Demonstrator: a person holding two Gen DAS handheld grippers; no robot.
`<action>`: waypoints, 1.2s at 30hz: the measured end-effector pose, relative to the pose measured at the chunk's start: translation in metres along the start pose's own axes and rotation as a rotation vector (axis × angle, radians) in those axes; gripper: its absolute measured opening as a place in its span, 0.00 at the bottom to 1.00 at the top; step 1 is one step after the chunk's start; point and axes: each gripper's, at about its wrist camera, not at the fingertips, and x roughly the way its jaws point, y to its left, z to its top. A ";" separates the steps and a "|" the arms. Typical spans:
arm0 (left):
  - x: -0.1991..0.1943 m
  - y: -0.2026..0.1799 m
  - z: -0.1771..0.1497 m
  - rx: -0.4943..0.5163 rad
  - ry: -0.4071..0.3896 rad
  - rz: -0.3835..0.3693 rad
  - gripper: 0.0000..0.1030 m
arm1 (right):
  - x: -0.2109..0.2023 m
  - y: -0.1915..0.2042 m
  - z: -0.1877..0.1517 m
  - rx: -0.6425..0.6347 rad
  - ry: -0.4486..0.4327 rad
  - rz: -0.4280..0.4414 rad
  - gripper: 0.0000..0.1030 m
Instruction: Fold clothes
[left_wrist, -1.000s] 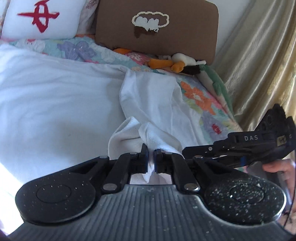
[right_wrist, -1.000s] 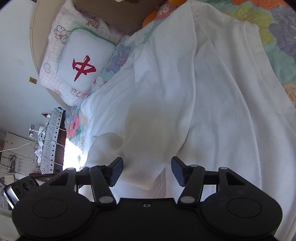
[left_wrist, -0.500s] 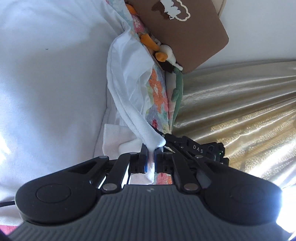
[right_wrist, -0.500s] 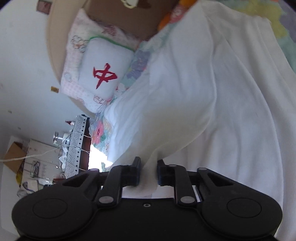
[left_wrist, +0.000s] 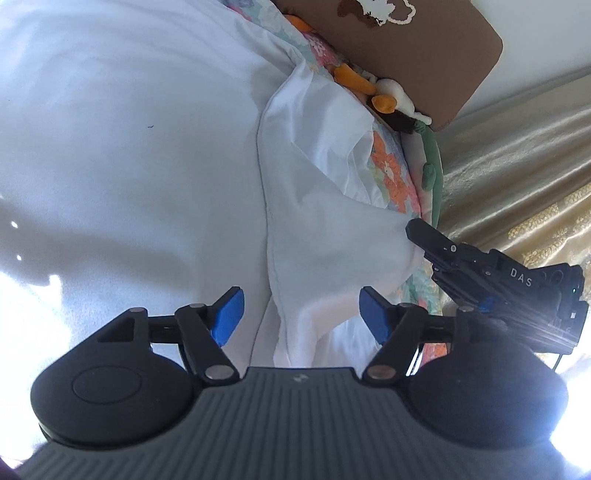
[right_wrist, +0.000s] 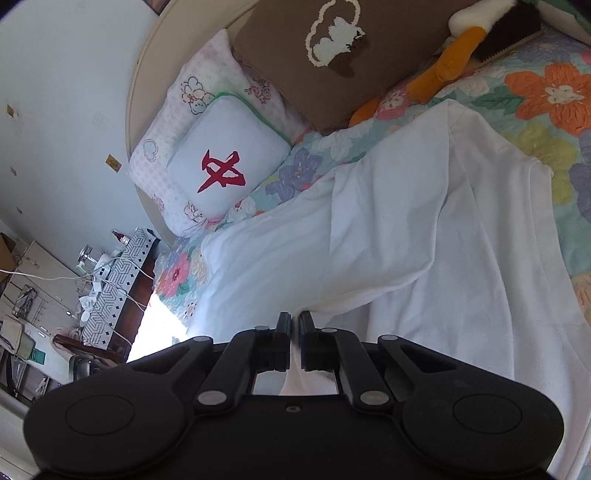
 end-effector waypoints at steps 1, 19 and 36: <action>0.001 -0.001 -0.002 0.013 0.010 0.000 0.69 | 0.001 0.001 -0.001 -0.011 0.006 -0.001 0.07; -0.008 0.022 0.002 -0.076 -0.101 0.026 0.05 | 0.024 0.010 -0.020 -0.072 0.164 -0.016 0.42; -0.016 0.026 -0.002 -0.141 -0.027 -0.047 0.06 | -0.010 0.055 -0.022 -0.298 0.060 0.048 0.08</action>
